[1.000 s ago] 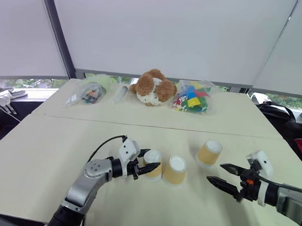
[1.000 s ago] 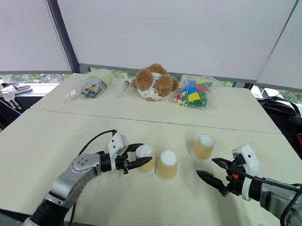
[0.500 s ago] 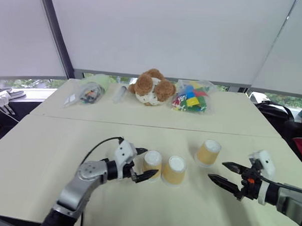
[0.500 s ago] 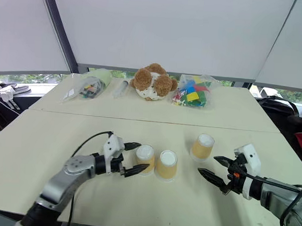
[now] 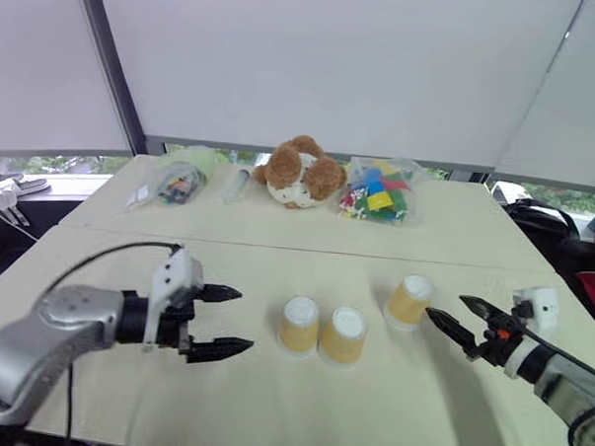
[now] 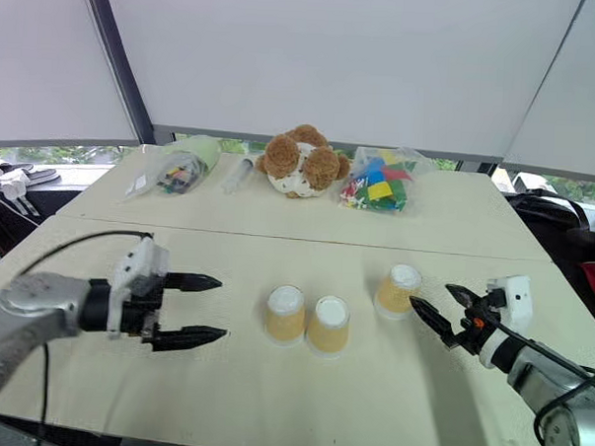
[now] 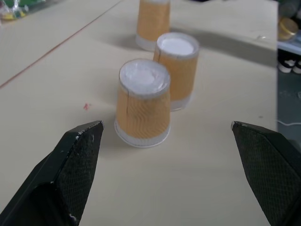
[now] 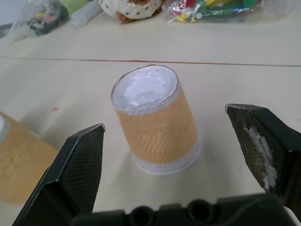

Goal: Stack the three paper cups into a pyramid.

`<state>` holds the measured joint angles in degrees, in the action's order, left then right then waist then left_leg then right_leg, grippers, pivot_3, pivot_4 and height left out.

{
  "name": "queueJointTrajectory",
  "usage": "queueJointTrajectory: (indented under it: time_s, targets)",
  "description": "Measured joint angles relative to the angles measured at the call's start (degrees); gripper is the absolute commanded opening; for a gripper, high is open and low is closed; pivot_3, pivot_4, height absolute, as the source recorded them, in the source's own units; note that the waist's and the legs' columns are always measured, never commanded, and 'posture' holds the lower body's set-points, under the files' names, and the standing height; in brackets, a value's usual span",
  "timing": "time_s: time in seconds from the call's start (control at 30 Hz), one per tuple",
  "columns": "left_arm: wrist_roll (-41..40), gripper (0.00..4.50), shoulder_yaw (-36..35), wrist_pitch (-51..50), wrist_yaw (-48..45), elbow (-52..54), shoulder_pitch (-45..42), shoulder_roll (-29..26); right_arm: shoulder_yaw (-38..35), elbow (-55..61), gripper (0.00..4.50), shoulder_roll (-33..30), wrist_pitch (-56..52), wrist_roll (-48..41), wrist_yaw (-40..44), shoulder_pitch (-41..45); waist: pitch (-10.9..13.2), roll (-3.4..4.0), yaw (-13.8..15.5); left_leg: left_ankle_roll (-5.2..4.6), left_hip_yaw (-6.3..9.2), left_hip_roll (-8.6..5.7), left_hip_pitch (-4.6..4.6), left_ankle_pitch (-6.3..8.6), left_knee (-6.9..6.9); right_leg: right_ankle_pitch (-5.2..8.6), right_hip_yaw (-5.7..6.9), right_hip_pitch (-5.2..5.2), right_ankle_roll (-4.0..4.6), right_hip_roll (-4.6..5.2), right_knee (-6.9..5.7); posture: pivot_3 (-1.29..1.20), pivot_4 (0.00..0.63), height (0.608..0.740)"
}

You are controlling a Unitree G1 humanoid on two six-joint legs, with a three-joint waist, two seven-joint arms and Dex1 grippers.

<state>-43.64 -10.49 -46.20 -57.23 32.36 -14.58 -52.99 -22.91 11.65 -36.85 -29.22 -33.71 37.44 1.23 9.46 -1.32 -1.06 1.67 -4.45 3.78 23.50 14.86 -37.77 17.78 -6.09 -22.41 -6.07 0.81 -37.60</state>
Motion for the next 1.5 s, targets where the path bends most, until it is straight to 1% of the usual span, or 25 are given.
queueJointTrajectory:
  time_s: [0.03,0.1,0.3,0.5,0.6,0.67,0.7,0.87,1.0,1.1,1.2,1.27,1.33,1.5]
  targets:
    - [-1.56,4.48,-0.1,-1.43,-0.11,0.34,-0.55,-1.22,0.71,-1.01,4.5,0.44,0.56,0.53,0.06,1.12,0.0,-0.01,-0.03,0.0,0.0,0.0,0.0,0.0,0.0,0.0,0.0,0.0,0.0,-0.01,0.0,0.0,0.15,0.74]
    - [-3.38,4.48,-0.37,-2.85,0.16,0.52,-2.01,-1.98,2.37,-2.6,4.5,1.09,1.65,1.26,0.39,3.41,0.0,0.0,-0.07,0.0,-0.01,0.0,0.0,0.0,0.0,-0.01,0.0,-0.01,0.0,-0.03,0.0,0.0,0.15,0.74]
    - [-4.59,4.48,-0.25,-3.54,2.82,2.01,-3.04,-1.77,5.95,-8.37,4.5,1.62,4.62,3.92,2.02,7.63,0.0,0.0,0.03,0.0,-0.05,-0.01,0.0,0.0,0.02,-0.02,0.0,-0.03,-0.03,-0.03,0.0,0.0,0.15,0.74]
    - [-5.03,4.48,0.61,-3.37,4.5,2.85,-1.93,-1.02,8.01,-15.61,4.5,2.03,8.44,6.58,3.42,12.68,0.0,0.0,-0.09,0.0,-0.06,0.0,0.0,0.0,0.04,-0.03,-0.01,-0.04,-0.03,-0.04,0.0,0.0,0.15,0.74]
    - [-4.56,4.5,0.73,-3.2,4.85,2.93,-1.05,-1.02,8.29,-17.45,3.64,2.22,9.57,6.6,4.14,13.77,0.0,0.0,-0.03,0.01,-0.06,0.0,0.0,-0.01,0.07,-0.07,-0.01,-0.05,-0.11,-0.03,0.0,0.0,0.15,0.74]
    - [-4.38,4.5,0.74,-3.09,4.96,3.13,-0.33,-1.02,8.8,-17.85,2.79,2.43,10.11,6.65,4.69,14.22,0.0,0.0,0.0,0.01,-0.07,0.0,0.0,-0.01,0.07,-0.07,-0.01,-0.05,-0.11,-0.03,0.0,0.0,0.15,0.74]
    - [-4.33,4.5,0.74,-2.98,5.0,3.28,0.03,-1.02,9.02,-18.19,2.43,2.47,10.31,6.81,4.91,14.39,0.0,0.0,0.01,0.01,-0.07,0.0,0.0,-0.01,0.07,-0.06,-0.01,-0.05,-0.09,-0.02,0.0,0.0,0.15,0.74]
    - [-4.17,4.5,0.57,-2.71,5.06,3.15,0.67,-1.02,9.64,-18.6,2.43,2.29,10.49,7.63,6.04,15.33,0.01,0.01,-0.05,0.01,-0.08,0.0,0.0,-0.01,0.07,-0.04,-0.01,-0.06,-0.04,-0.03,0.0,0.0,0.15,0.74]
    - [-5.67,4.5,-0.87,-3.17,5.34,0.67,-0.75,-1.02,12.08,-14.66,2.43,-1.37,6.2,7.09,9.41,21.18,0.14,0.22,-0.22,0.01,-0.09,0.01,0.0,-0.01,0.09,-0.08,-0.09,-0.2,-0.12,-0.03,-0.07,0.0,0.15,0.74]
    - [-5.52,4.5,-1.62,-3.07,4.54,-0.6,-1.6,-2.84,13.41,-7.29,2.43,-4.7,-0.74,2.78,12.01,29.26,0.15,0.23,-0.3,0.01,-0.08,0.03,0.0,-0.01,0.23,-0.09,-0.1,-0.29,-0.13,-0.05,-0.1,0.0,0.15,0.74]
    - [-4.89,4.5,-1.67,-2.78,3.89,-0.74,-0.83,-3.55,13.46,-0.84,2.43,-5.61,-8.45,-3.87,13.63,33.48,0.11,0.15,0.06,0.03,-0.09,0.03,-0.01,-0.02,0.46,-0.05,-0.03,-0.32,-0.08,-0.05,-0.05,0.0,0.15,0.74]
    - [-4.28,4.5,-1.65,-2.64,3.71,-0.72,0.69,-4.16,14.2,2.78,2.43,-5.92,-14.44,-9.01,14.81,33.64,0.11,0.13,0.41,0.04,-0.09,0.02,0.02,-0.02,0.53,-0.02,-0.01,-0.34,-0.03,-0.02,-0.04,0.0,0.15,0.74]
    - [-4.3,4.5,-1.66,-2.48,3.74,-0.65,1.11,-4.21,16.13,6.05,2.43,-6.59,-18.77,-11.96,15.47,33.64,0.12,0.12,0.36,0.04,-0.08,0.02,0.06,-0.03,0.52,-0.02,-0.02,-0.38,-0.02,0.01,-0.02,0.0,0.15,0.74]
    - [-4.43,4.5,-1.76,-2.24,4.62,0.6,1.85,-4.15,17.82,9.54,2.43,-6.77,-21.21,-13.66,15.69,33.29,0.12,0.11,-0.01,0.04,-0.09,0.0,0.04,-0.03,0.4,0.0,-0.04,-0.35,0.04,0.08,0.0,0.0,0.15,0.74]
